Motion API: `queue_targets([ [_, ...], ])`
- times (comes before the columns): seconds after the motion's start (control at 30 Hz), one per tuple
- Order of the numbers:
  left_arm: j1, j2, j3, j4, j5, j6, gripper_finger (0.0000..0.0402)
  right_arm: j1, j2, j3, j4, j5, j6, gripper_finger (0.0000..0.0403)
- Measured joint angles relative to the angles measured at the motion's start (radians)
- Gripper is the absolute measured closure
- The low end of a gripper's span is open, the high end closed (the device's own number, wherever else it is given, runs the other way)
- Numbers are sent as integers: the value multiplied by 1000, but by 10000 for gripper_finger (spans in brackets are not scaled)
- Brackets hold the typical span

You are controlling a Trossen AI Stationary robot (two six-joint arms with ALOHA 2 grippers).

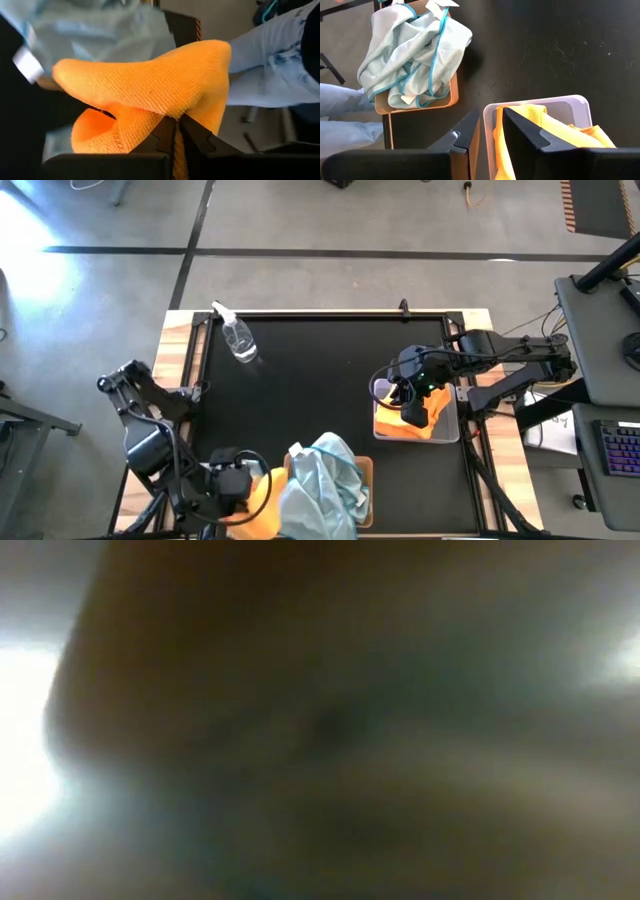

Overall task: Sort microfiber towel by color & place in baskets
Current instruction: Put the orange microfiber towel into the transparent bin

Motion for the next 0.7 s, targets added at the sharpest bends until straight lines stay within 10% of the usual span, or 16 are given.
queue_targets([
  [0.43, 2, 190, 478, -323, -316, 344, 401, 0, 0, 0, 34, -4, -7, 326],
  [0.7, 3, 131, 422, -318, -508, 385, 401, 0, 0, -1, 74, -5, -19, 319],
])
